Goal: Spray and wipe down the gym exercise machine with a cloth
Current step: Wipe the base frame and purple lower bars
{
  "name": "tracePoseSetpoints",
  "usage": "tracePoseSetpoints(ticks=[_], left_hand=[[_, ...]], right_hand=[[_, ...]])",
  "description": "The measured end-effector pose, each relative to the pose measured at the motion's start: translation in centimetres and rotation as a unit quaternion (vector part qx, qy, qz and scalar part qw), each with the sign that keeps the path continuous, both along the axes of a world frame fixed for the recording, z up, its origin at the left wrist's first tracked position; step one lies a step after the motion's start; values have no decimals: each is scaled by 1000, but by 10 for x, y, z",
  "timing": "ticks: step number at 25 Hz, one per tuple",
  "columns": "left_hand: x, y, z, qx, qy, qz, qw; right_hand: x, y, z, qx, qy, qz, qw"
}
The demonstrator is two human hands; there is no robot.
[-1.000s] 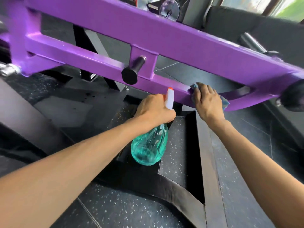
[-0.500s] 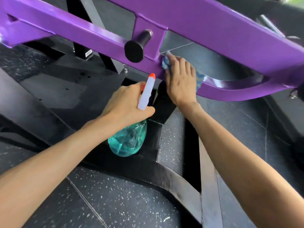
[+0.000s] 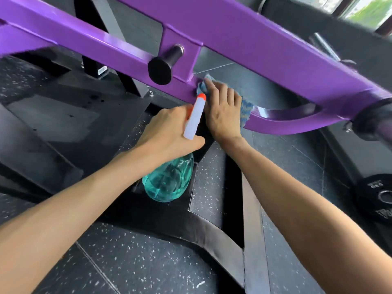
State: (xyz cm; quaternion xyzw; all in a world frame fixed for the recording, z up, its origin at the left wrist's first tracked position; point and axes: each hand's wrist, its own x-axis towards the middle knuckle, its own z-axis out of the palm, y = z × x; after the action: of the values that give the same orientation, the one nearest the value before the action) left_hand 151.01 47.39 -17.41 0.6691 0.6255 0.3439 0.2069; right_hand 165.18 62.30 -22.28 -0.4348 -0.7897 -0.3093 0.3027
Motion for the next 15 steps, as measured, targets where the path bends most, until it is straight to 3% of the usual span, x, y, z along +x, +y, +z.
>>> tracePoseSetpoints(ticks=[4,7,11,13,15], left_hand=[[11,-2,24,5,-24,-7,1000],[16,-2,51,17,-40,-12,999],[21,-5,78,64,-43,-7,997],[20,-7,88,77,-50,-1,996],[16,-6,99,81,-53,11,995]], right_hand=[[99,-17,0,-68,16,-67,995],[105,-28,24,-110,22,-55,992],[67,-62,83,28,46,51,997],[63,-54,117,78,150,41,985],[59,-35,138,24,237,-14,971]])
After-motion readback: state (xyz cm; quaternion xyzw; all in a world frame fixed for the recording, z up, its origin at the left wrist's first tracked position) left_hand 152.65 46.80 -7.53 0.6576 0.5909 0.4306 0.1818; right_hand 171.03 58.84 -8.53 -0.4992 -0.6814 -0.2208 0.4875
